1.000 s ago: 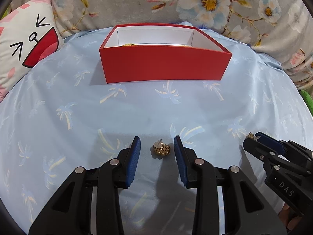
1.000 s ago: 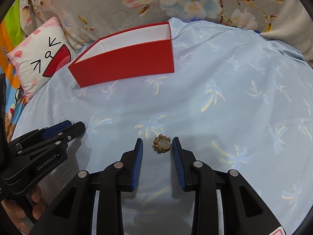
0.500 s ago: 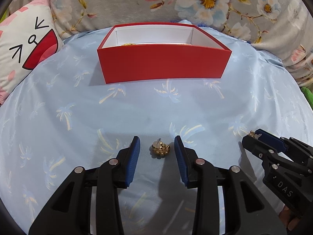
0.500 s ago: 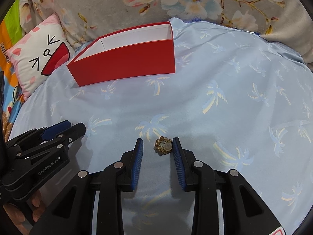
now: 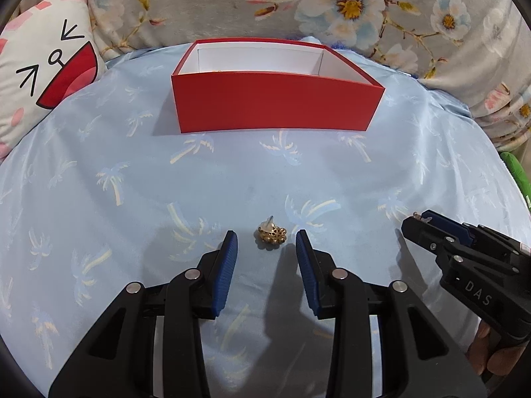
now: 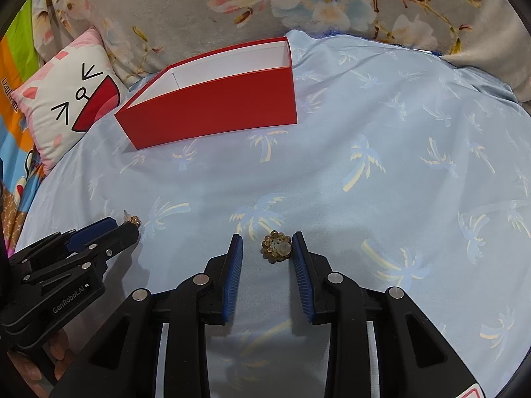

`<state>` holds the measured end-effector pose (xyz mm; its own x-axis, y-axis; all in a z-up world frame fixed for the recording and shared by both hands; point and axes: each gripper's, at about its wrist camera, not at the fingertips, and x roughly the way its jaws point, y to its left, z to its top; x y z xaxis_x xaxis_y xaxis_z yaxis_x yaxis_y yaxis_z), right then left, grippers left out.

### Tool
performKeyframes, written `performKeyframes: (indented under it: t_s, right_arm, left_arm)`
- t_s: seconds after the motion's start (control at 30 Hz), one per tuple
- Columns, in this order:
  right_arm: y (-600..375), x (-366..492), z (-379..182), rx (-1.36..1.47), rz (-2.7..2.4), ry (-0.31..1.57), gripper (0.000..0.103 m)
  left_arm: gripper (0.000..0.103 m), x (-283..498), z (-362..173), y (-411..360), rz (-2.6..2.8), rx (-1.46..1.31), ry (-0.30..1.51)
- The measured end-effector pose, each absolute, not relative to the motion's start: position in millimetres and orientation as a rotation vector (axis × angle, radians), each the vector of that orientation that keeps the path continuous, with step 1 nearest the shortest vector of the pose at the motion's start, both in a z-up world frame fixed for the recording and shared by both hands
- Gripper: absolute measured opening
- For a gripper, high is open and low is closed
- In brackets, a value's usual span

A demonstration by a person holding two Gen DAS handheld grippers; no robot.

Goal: Organize jewelry

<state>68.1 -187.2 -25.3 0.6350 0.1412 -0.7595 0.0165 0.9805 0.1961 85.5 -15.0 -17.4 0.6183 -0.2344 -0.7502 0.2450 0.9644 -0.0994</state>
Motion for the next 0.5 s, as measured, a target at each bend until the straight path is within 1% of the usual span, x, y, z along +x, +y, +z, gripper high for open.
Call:
performKeyframes:
  t_s: [0.1,0.23,0.3,0.37,0.43,0.5]
  right_arm:
    - [-186.8,67.8,-25.2,0.189,0.068,0.882,0.029]
    - [-188.2,68.0,-25.3,0.196,0.057,0.883,0.023]
    - [-188.4,67.8,-25.3,0.195,0.054,0.883,0.023]
    - [-187.1,67.8,-25.3,0.191,0.054,0.884,0.018]
    - [-187.1,67.9,-25.2,0.192,0.054,0.884,0.018]
    - [-187.0,67.9,-25.3,0.192,0.054,0.884,0.018]
  left_arm:
    - [0.035,87.4,-17.6,-17.2,-0.265,0.021,0.861]
    - [0.034,88.6,-18.3,-20.4,-0.254,0.042,0.861]
    - [0.032,89.6,-18.3,-19.2,-0.252,0.037,0.861]
    - [0.023,89.8,-18.3,-18.7,-0.252,0.031,0.862]
    - [0.017,89.9,-18.5,-18.2,-0.255,0.030,0.863]
    - [0.016,90.1,-18.4,-18.3,-0.256,0.032,0.863]
